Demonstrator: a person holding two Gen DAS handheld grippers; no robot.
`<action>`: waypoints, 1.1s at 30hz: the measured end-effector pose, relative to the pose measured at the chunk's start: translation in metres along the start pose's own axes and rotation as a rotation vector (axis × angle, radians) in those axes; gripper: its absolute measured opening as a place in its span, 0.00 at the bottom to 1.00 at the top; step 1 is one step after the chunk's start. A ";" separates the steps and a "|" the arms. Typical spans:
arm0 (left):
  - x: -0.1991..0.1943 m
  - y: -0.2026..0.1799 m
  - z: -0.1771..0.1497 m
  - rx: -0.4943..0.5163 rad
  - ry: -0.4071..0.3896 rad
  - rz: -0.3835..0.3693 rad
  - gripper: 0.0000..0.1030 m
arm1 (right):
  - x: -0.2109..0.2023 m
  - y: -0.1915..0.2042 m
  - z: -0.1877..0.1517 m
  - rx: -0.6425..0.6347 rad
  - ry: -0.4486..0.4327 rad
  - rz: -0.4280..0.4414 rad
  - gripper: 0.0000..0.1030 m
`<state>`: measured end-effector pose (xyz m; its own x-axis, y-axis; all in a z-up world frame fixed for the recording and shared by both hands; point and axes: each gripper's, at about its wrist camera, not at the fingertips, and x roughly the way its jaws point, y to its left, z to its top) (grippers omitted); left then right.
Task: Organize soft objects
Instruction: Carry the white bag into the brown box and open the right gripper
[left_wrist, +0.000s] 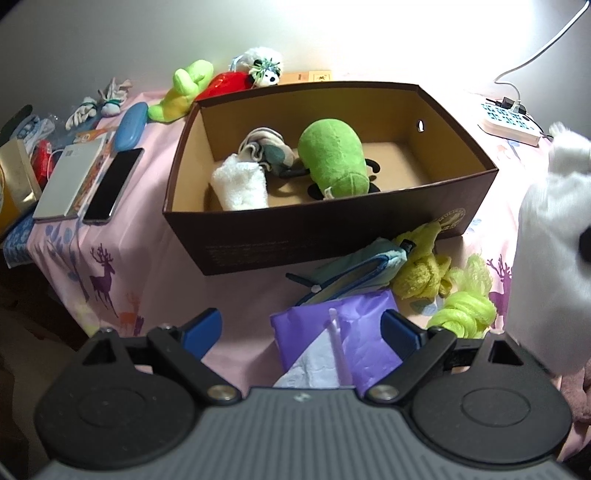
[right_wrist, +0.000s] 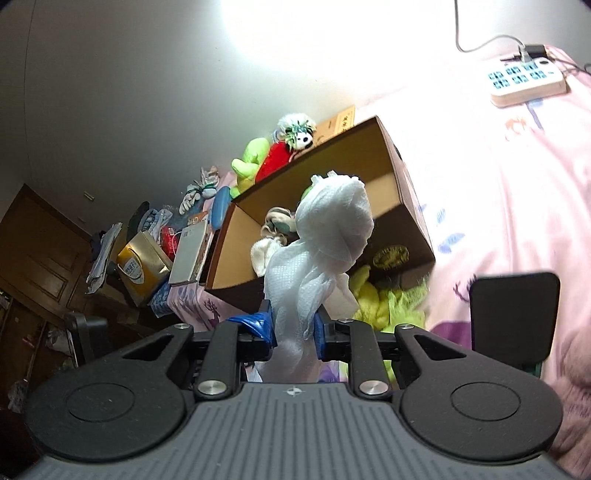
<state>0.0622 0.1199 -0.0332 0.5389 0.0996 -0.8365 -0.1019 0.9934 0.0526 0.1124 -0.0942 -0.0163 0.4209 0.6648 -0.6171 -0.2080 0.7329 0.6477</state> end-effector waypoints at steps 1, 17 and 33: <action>0.000 0.001 -0.001 -0.003 0.000 0.001 0.90 | 0.003 0.004 0.008 -0.025 -0.012 -0.002 0.02; -0.015 0.027 -0.017 -0.075 -0.029 -0.015 0.91 | 0.132 0.025 0.097 -0.289 0.003 -0.214 0.02; -0.013 0.050 -0.023 -0.159 -0.021 0.000 0.91 | 0.227 -0.005 0.101 -0.402 0.238 -0.436 0.03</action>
<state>0.0313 0.1667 -0.0325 0.5559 0.1019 -0.8250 -0.2320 0.9720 -0.0363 0.2984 0.0382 -0.1145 0.3437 0.2730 -0.8985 -0.3961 0.9097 0.1249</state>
